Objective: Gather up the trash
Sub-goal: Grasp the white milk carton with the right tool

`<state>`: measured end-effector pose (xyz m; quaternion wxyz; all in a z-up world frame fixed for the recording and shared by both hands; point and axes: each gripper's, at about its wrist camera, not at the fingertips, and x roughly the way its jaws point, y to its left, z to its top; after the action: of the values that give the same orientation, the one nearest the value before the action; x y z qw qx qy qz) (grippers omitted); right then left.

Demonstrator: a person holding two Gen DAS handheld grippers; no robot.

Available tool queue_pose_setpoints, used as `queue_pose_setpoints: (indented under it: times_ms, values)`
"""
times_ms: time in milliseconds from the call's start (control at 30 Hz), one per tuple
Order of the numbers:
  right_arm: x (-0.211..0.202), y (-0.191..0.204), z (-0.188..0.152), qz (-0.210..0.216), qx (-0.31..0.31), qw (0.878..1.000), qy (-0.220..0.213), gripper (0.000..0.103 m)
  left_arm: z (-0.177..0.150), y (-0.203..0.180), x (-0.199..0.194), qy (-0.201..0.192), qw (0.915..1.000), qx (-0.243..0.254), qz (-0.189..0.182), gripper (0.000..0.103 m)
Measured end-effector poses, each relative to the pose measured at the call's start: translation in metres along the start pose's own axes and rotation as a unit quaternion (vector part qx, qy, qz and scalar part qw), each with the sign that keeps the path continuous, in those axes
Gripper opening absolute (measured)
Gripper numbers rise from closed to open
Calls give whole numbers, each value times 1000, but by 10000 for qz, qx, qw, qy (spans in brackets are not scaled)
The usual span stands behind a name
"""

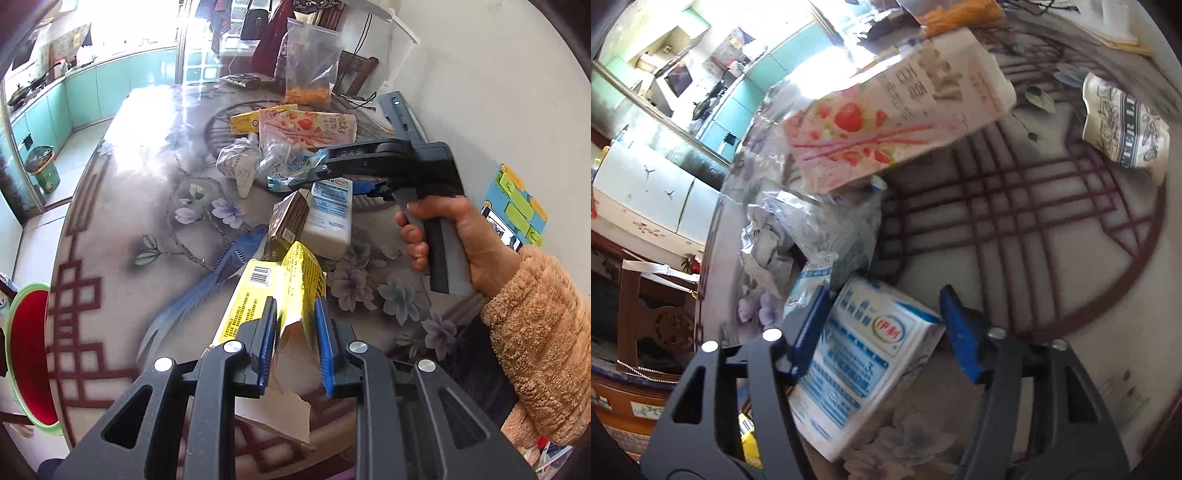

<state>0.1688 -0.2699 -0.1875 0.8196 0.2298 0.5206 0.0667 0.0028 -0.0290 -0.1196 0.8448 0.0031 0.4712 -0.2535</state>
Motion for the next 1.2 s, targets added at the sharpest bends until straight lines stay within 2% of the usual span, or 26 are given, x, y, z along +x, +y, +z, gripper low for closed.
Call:
queue_pose_setpoints:
  times_ms: [133, 167, 267, 333, 367, 400, 433, 467, 533, 633, 700, 767, 867, 967, 1067, 1133, 1200]
  values:
    - [-27, 2, 2, 377, 76, 9987, -330, 53, 0, 6, -4, -63, 9999, -106, 48, 19]
    - [-34, 1, 2, 436, 79, 9982, -416, 6, 0, 8, -5, -86, 9999, -130, 62, 19]
    - [-46, -2, 7, 602, 110, 9968, -517, 1, 1, 11, -10, -165, 9997, -179, 79, 19]
    - [-49, -6, 6, 506, 101, 9972, -534, 3, 1, 12, -11, -182, 9996, -192, 99, 19]
    - [-52, -12, 3, 466, 182, 9972, -560, 19, 2, 12, -11, -188, 9996, -204, 112, 19]
    - [-52, -18, 1, 456, 346, 9967, -574, 53, 2, 12, -12, -199, 9995, -219, 121, 19]
    - [-52, -22, 0, 458, 505, 9959, -600, 72, 2, 12, -13, -212, 9995, -225, 119, 19]
    - [-56, -24, -4, 445, 561, 9954, -639, 84, 1, 12, -13, -224, 9994, -224, 121, 19]
    - [-59, -20, -7, 375, 334, 9972, -560, 84, 0, 12, -15, -240, 9994, -212, 135, 19]
    - [-61, 9, -15, 19, -783, 9965, -300, 84, 1, 14, -17, -243, 9993, -241, 147, 19]
    - [-65, 21, -25, -181, -1525, 9877, -281, 93, 1, 15, -19, -246, 9993, -249, 143, 19]
    - [-67, 39, -39, -265, -2330, 9719, -216, 98, 0, 17, -20, -238, 9993, -254, 156, 19]
    - [-50, 63, -69, -662, -3459, 9358, 131, 98, -1, 22, -19, -241, 9988, -395, 161, 19]
    - [-20, 78, -94, -1181, -4201, 8986, 457, 98, -2, 26, -18, -243, 9981, -564, 92, 19]
    - [-3, 86, -108, -1148, -4474, 8841, 711, 97, -1, 26, -17, -265, 9979, -582, 91, 19]
    - [0, 86, -114, -1061, -4487, 8830, 872, 79, -1, 26, -16, -286, 9978, -594, 86, 19]
    - [-2, 86, -116, -902, -4413, 8879, 936, 66, 0, 26, -17, -319, 9975, -616, 99, 19]
